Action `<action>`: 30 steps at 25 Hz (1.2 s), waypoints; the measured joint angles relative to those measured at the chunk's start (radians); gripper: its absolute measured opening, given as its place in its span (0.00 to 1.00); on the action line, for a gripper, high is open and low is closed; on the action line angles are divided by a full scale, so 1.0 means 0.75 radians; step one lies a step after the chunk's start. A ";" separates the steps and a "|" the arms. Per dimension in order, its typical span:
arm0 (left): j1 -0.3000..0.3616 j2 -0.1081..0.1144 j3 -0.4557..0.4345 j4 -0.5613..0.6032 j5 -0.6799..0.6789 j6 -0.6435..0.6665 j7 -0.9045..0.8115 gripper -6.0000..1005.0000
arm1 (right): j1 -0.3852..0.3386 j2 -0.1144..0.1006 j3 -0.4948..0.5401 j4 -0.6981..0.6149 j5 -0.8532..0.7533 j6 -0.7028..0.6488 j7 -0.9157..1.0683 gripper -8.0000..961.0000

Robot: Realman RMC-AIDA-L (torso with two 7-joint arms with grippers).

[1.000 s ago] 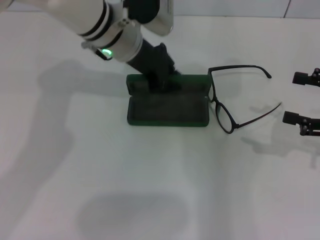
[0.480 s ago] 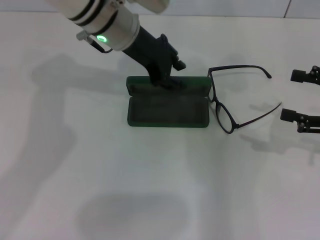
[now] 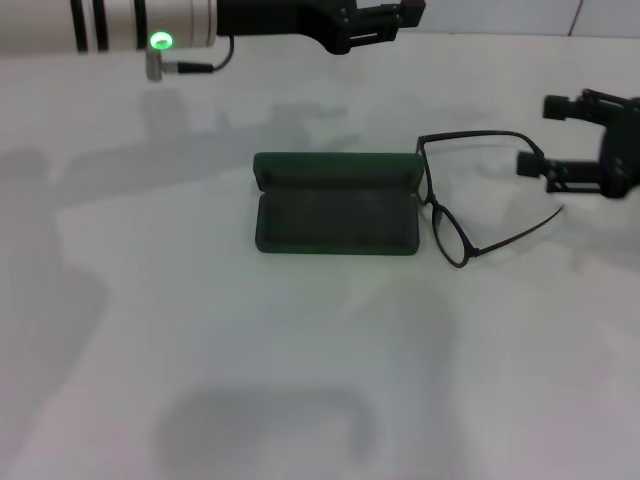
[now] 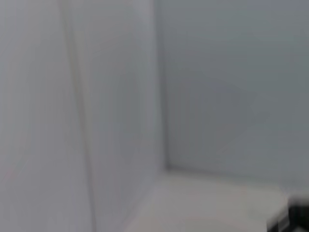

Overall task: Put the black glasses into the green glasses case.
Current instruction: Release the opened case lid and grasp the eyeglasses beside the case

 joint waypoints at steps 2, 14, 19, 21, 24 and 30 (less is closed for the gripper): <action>0.050 -0.004 0.000 0.042 -0.057 -0.021 0.005 0.47 | 0.032 0.028 -0.003 -0.105 -0.132 0.073 0.249 0.92; 0.192 -0.001 -0.002 0.191 -0.153 -0.072 0.106 0.47 | 0.459 -0.005 -0.015 -0.376 -0.842 -0.136 1.343 0.92; 0.195 -0.001 -0.002 0.218 -0.137 -0.071 0.118 0.47 | 0.644 0.036 -0.082 -0.330 -1.103 -0.192 1.532 0.92; 0.189 0.000 -0.001 0.227 -0.121 -0.071 0.118 0.47 | 0.685 0.061 -0.136 -0.306 -1.186 -0.191 1.585 0.92; 0.179 -0.001 0.000 0.229 -0.103 -0.068 0.114 0.47 | 0.723 0.107 -0.183 -0.278 -1.292 -0.183 1.627 0.92; 0.187 0.001 0.000 0.230 -0.088 -0.066 0.117 0.47 | 0.715 0.179 -0.232 -0.275 -1.398 -0.092 1.652 0.92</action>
